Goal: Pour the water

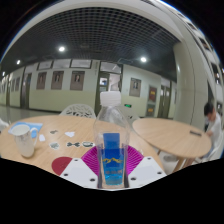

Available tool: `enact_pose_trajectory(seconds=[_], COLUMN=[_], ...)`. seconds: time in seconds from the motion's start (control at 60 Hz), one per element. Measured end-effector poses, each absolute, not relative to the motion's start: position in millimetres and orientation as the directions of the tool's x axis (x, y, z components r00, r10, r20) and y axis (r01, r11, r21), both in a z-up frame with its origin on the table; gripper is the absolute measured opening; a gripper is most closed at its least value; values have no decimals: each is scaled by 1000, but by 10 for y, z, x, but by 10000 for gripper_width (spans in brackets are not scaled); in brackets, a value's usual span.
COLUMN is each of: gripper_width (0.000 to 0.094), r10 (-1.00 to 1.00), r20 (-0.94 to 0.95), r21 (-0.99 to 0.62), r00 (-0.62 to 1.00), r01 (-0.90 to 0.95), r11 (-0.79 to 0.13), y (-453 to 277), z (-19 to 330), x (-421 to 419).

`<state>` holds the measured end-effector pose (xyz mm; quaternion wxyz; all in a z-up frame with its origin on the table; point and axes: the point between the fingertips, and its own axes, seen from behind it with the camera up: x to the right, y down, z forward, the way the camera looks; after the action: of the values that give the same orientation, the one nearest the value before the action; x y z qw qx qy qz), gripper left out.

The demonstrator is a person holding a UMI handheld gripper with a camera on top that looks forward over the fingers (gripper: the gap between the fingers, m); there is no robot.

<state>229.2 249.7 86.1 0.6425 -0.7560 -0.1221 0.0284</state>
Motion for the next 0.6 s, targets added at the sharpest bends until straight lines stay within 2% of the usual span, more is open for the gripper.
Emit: enact_pose_trajectory(seconds=[0.083,0.15,0.233,0.35,0.45,0.5,0.517,0.533,0.583,0.6], gripper_width=[289,289,288,286,286,285,285,287,286,286], r10=[206,186,128,30,-146,-178,-178,-193,-240,-256], r20=[285,495,766,976,973,936,919,904,834,804], r21=[-950,-865,-642,-215,212,340,386,420,543,586], r00=[936,849,630,214,-180,-304,-351,-382,-496,-537], r01=[305,501,757,951,947,911,893,878,817,789], r11=[-72,15,122,223,242,235,233,228,196,186], y=[2418,2336,2226,2068,2029,1979,1876,1954,1902,1793], z=[1188,1621,2017,2215,2248,2234,2353,2204,2248,2421], x=[2192,2073,1687,1102,697,573,597,490,413,458])
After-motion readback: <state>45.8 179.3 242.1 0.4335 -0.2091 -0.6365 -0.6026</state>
